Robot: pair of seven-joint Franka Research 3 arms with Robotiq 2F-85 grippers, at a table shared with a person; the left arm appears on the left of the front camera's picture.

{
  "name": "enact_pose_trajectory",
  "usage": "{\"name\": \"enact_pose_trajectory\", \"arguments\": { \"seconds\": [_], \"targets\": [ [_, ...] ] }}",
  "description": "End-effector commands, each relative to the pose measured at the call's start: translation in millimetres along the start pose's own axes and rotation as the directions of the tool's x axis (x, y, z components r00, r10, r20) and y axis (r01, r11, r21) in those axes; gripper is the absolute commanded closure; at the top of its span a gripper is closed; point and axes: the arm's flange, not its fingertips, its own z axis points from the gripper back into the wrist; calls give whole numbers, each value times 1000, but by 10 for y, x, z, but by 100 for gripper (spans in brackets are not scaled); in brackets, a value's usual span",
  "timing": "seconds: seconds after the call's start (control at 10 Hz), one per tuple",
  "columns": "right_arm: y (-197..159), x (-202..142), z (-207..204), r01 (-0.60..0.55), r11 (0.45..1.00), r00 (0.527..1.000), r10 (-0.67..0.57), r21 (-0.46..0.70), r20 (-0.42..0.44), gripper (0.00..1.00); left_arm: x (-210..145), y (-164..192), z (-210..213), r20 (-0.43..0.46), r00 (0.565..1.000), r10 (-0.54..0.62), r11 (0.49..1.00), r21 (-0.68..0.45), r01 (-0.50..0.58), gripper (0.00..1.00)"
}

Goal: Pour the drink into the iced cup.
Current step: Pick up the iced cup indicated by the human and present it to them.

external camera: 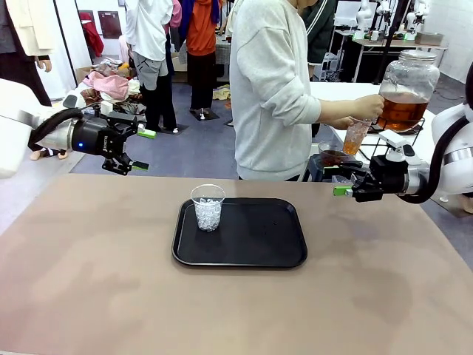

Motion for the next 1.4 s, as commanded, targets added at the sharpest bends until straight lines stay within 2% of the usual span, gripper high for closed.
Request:
{"name": "enact_pose_trajectory", "arguments": {
  "seconds": [0.0, 1.3],
  "targets": [
    [-16, 28, -2, -1, 1000, 1000, 1, 2, -2, 0, -2, -13, -2, 3, 1000, -3, 1000, 2, 3, 0],
    [-16, 28, -2, -1, 1000, 1000, 1, 2, -2, 0, -2, -13, -2, 3, 1000, -3, 1000, 2, 3, 0]
  ]
}}
